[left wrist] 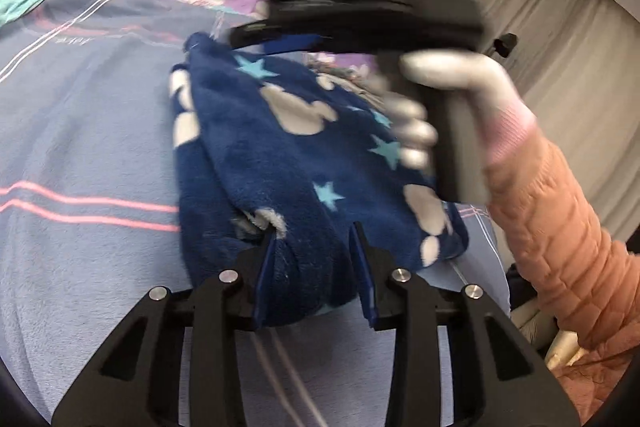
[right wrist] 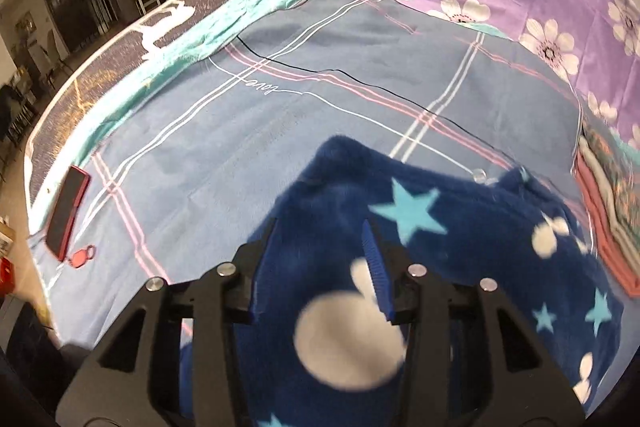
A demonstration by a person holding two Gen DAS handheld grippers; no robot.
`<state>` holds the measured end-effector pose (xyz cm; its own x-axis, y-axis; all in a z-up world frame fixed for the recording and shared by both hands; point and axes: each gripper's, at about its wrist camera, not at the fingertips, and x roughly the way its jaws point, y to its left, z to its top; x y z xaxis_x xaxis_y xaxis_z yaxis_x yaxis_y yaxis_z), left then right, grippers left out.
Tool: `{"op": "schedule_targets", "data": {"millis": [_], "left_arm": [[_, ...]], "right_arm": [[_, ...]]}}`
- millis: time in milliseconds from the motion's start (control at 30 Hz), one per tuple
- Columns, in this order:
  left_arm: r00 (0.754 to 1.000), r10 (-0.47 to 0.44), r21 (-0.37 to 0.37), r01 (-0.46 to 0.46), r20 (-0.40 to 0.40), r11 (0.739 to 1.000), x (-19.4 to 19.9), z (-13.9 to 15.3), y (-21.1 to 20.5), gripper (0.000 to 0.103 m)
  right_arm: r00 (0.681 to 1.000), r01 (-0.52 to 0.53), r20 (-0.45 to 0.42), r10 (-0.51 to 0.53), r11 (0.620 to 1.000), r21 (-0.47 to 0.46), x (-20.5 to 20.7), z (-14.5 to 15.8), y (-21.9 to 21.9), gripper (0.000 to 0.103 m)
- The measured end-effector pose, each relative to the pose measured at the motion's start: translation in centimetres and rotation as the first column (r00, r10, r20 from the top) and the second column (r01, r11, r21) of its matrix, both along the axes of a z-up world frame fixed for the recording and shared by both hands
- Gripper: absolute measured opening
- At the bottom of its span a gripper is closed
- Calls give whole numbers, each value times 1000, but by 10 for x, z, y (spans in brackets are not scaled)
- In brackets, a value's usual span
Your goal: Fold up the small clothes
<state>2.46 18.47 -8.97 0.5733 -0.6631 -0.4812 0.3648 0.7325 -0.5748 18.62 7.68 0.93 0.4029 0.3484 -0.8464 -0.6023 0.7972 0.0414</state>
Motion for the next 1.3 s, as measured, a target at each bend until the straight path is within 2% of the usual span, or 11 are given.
{"op": "schedule_targets", "data": {"millis": [167, 333, 400, 467, 600, 667, 833, 967, 1033, 1067, 1300], "left_arm": [[1000, 3, 3, -3, -14, 1000, 3, -6, 2, 38], [997, -8, -21, 6, -83, 1000, 6, -24, 9, 43], [995, -18, -12, 17, -93, 1000, 6, -25, 7, 38], [996, -15, 1, 15, -93, 1000, 5, -23, 8, 20], [999, -20, -68, 18, -30, 997, -12, -2, 20, 17], [1000, -13, -17, 13, 1, 1000, -21, 7, 20, 17], [992, 6, 88, 5, -128, 996, -13, -26, 17, 19], [992, 27, 86, -17, -121, 996, -19, -25, 22, 25], [991, 25, 86, -14, -129, 996, -20, -27, 22, 26], [991, 24, 94, -12, -131, 995, -16, -27, 21, 26], [989, 37, 167, -12, -146, 986, -20, -30, 20, 27]], "right_arm": [[1000, -20, 5, 21, 996, -93, 11, -18, 32, 50], [996, -53, 56, 76, 941, -334, 11, -48, 69, 64], [994, -73, 46, 97, 923, -377, 13, -63, 76, 28], [997, -70, 19, 81, 940, -332, 15, -62, 74, 13], [998, -13, 53, 17, 997, -75, 11, -7, 50, 10], [998, -20, 59, 22, 1000, -21, 10, 7, 44, 10], [995, -42, -98, 33, 995, -93, 30, -46, 50, 28], [996, -35, -88, 27, 996, -87, 23, -58, 50, 43], [998, -56, -46, 51, 990, -126, 15, -48, 54, 31], [998, -59, -18, 57, 987, -148, 12, -46, 55, 12], [996, 84, -30, -87, 993, -88, 58, -85, 50, 9]]}}
